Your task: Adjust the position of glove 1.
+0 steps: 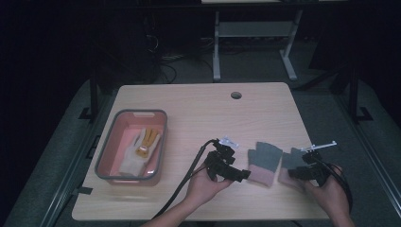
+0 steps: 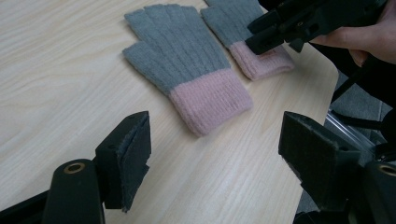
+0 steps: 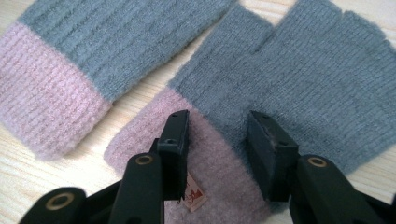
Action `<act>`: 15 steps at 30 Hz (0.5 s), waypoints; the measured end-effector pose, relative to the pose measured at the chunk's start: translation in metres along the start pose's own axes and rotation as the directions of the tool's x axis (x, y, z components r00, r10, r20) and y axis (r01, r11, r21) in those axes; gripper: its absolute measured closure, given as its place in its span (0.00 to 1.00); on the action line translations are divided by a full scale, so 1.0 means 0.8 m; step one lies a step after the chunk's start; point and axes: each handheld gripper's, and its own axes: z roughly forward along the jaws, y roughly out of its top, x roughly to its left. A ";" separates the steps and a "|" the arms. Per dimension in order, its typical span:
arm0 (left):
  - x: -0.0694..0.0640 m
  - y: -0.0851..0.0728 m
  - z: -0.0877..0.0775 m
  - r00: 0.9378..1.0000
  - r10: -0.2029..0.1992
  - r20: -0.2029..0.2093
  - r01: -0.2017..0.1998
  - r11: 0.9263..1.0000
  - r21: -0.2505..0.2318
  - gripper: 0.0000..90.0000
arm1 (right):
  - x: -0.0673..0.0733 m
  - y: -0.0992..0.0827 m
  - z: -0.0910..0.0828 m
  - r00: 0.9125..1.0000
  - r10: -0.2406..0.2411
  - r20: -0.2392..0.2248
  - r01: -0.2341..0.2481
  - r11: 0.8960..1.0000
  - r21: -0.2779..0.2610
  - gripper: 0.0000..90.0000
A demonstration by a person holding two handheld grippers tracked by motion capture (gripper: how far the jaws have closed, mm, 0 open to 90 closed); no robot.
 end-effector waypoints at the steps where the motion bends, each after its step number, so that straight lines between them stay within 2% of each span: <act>1: 0.000 0.001 0.000 1.000 0.005 0.002 -0.005 1.000 0.005 0.28 | 0.001 0.000 0.000 1.000 0.003 0.000 -0.003 1.000 0.007 0.67; 3: -0.001 0.002 0.000 1.000 0.007 0.002 -0.007 1.000 -0.002 0.28 | 0.000 0.001 0.000 1.000 0.001 -0.005 0.000 1.000 0.007 0.69; 5: 0.000 0.004 -0.001 1.000 -0.002 0.021 0.002 1.000 -0.019 0.28 | -0.001 0.001 0.001 1.000 -0.006 -0.014 0.006 1.000 0.006 0.70; 9: 0.002 0.007 -0.002 0.999 -0.013 0.030 0.014 0.999 -0.035 0.28 | -0.008 0.004 0.001 0.999 0.011 -0.045 -0.010 1.000 0.020 0.76; 15: -0.004 0.009 0.001 0.999 -0.005 0.041 0.007 0.999 -0.045 0.28 | -0.004 0.003 0.002 0.999 0.027 -0.038 -0.026 1.000 0.008 0.84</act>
